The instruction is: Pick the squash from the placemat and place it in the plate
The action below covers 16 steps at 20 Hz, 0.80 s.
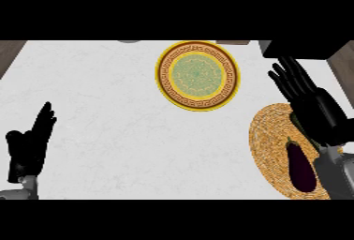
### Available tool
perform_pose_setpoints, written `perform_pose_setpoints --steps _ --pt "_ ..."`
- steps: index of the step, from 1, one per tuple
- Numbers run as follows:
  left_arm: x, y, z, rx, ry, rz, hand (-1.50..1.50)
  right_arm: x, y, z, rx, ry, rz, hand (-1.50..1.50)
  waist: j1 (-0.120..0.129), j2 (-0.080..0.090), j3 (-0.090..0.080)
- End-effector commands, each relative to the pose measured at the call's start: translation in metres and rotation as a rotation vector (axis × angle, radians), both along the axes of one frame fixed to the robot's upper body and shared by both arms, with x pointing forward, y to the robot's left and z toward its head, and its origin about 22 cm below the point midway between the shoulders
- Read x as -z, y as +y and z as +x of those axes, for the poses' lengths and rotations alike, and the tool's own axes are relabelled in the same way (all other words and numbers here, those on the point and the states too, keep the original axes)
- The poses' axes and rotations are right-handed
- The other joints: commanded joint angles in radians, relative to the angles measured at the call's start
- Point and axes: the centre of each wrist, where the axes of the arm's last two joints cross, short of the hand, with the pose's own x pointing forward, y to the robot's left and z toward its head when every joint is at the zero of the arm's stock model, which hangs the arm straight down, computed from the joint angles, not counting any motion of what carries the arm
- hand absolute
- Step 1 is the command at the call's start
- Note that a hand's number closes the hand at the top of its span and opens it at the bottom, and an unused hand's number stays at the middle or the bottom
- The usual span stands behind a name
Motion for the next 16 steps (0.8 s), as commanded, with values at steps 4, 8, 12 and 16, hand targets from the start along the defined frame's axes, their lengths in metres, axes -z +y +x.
perform_pose_setpoints --steps 4,8,12,16 --pt "-0.026 -0.037 0.037 0.151 -0.130 0.020 0.00 -0.020 -0.015 0.028 -0.041 0.096 0.042 -1.50 -0.006 0.004 0.036" --pt "-0.031 -0.052 0.038 0.221 -0.131 0.005 0.00 -0.087 -0.036 0.014 -0.112 -0.188 -0.692 1.50 -0.021 -0.028 0.014" --pt "-0.041 -0.068 0.051 0.259 -0.168 -0.021 0.00 0.063 -0.070 -0.025 0.022 0.069 -0.441 -1.50 -0.021 0.008 0.039" --pt "-0.048 -0.080 0.053 0.263 -0.149 -0.003 0.00 0.093 -0.103 -0.048 -0.027 -0.031 -0.551 -1.50 -0.009 0.001 0.038"
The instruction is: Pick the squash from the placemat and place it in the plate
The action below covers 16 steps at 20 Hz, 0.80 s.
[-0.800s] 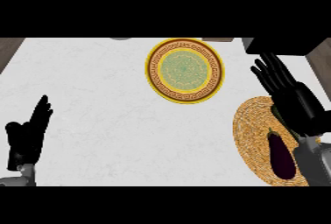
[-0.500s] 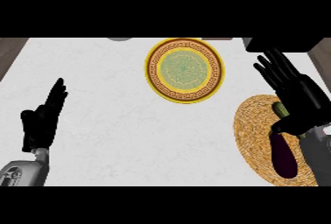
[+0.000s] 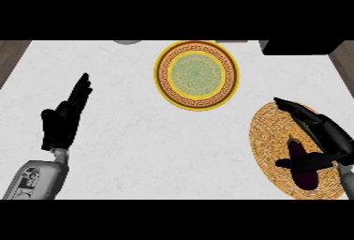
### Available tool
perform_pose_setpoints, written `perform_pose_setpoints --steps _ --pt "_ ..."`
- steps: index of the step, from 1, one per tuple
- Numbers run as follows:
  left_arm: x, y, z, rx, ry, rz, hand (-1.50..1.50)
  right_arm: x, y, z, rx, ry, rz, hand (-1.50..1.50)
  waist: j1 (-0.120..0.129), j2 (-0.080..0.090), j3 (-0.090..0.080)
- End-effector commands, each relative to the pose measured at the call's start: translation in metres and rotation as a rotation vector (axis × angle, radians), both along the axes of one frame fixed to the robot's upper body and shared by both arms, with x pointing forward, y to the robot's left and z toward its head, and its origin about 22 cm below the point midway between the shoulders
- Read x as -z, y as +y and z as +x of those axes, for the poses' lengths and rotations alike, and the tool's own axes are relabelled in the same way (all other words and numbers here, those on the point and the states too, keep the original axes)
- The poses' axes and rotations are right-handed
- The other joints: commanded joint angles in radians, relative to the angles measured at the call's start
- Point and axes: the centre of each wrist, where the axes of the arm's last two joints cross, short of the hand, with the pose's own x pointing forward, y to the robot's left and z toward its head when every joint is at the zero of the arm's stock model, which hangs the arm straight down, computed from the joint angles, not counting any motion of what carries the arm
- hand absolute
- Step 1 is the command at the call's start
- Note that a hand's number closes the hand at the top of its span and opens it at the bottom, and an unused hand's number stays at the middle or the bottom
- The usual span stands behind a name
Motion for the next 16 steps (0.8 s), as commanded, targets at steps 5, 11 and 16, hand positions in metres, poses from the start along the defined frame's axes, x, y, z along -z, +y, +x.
perform_pose_setpoints --steps 5,11,16 --pt "-0.003 0.009 0.008 0.029 0.002 0.001 0.00 0.018 -0.058 -0.020 0.061 -0.234 -0.207 -1.50 0.003 -0.001 0.001" --pt "-0.011 0.004 0.009 0.015 -0.005 0.009 0.00 -0.077 -0.092 -0.008 0.110 -0.225 -0.392 -1.50 0.003 -0.004 -0.001" --pt "0.000 -0.011 0.006 0.013 0.007 0.007 0.00 -0.126 -0.107 -0.014 0.044 -0.026 -0.657 -1.50 -0.003 -0.005 -0.003"
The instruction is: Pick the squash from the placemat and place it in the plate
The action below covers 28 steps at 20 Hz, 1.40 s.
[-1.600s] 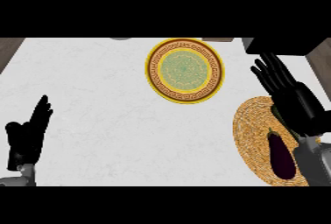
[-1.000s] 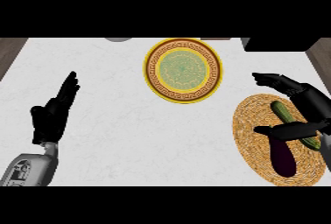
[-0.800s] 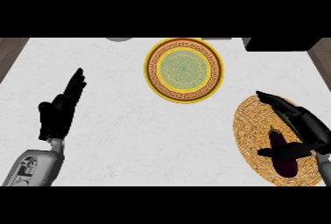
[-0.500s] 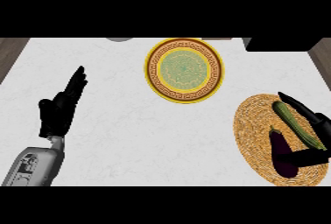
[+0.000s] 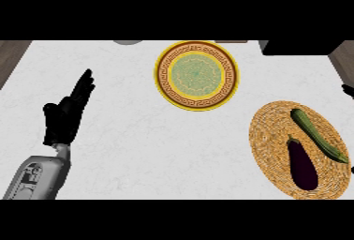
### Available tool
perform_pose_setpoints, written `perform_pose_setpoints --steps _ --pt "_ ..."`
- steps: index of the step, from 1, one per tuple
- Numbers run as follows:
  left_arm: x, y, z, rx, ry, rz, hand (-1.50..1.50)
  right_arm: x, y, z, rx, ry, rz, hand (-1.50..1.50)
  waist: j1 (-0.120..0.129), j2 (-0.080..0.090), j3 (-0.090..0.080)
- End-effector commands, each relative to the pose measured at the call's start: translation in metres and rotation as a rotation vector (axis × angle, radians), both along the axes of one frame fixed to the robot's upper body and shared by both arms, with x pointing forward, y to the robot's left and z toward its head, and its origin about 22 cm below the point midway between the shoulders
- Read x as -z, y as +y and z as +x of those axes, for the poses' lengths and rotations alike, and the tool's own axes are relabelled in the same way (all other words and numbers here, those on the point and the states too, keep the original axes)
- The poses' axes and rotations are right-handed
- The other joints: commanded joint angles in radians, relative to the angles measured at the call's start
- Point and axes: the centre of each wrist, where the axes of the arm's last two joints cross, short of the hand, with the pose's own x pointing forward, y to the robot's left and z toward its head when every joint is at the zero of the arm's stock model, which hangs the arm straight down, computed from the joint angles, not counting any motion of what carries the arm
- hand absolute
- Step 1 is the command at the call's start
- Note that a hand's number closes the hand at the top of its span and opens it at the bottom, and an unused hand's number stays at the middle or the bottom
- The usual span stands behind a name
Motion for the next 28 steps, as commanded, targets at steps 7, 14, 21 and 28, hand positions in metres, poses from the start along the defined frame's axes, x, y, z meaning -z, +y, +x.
perform_pose_setpoints --steps 7,14,21,28 --pt "0.007 -0.004 -0.001 0.008 0.008 -0.009 0.00 -0.020 -0.002 0.012 0.036 0.248 -0.277 -1.50 0.014 0.004 0.001" --pt "0.000 -0.003 0.004 0.004 -0.006 0.000 0.00 -0.008 0.004 0.031 0.036 0.296 -0.272 -1.50 0.013 0.003 0.001" --pt "0.009 0.011 -0.001 0.028 0.001 -0.005 0.00 0.021 0.003 0.051 0.043 0.366 -0.410 -1.50 0.026 0.007 0.002" --pt "-0.006 -0.014 0.003 0.012 -0.015 -0.008 0.00 0.044 0.018 0.051 0.018 0.399 -0.421 -1.50 0.009 0.002 0.001"
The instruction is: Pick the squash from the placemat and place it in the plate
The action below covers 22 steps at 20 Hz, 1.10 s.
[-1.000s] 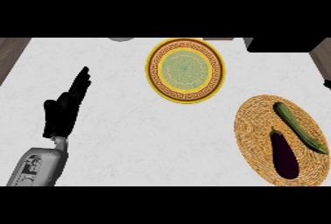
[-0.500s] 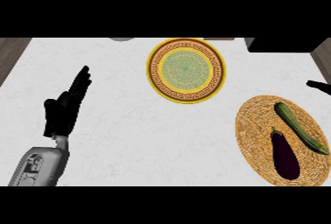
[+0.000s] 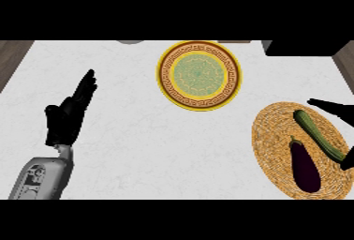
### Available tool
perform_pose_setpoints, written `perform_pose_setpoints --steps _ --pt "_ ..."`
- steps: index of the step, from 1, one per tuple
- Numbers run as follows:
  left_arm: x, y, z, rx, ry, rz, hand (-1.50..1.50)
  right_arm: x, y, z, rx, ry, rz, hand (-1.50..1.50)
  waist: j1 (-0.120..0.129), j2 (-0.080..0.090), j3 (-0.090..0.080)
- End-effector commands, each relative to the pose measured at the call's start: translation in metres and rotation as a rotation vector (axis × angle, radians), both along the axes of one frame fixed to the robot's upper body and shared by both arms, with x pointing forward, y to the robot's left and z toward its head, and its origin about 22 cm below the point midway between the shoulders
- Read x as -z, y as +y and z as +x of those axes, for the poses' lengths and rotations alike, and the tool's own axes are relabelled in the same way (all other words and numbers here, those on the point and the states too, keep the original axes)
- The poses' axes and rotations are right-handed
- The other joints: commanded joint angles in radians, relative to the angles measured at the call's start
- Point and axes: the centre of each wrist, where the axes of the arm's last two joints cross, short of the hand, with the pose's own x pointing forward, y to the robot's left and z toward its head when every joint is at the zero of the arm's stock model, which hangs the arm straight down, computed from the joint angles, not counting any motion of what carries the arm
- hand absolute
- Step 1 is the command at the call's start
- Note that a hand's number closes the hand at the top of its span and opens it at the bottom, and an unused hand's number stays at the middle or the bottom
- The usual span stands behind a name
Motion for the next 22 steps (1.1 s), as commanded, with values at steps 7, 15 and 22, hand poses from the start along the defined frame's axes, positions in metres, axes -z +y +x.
perform_pose_setpoints --steps 7,15,22 --pt "-0.007 -0.009 0.004 0.005 -0.001 -0.020 0.00 0.049 -0.009 0.015 0.004 0.058 -0.045 -1.50 0.005 0.002 0.000" --pt "0.002 -0.005 0.022 0.000 0.003 0.003 0.00 0.052 -0.010 0.019 0.004 -0.024 -0.001 1.50 -0.003 0.002 0.000" --pt "-0.001 0.008 0.007 -0.013 0.009 0.000 0.00 0.064 -0.010 0.016 -0.001 -0.087 -0.013 1.50 -0.002 0.000 0.000"
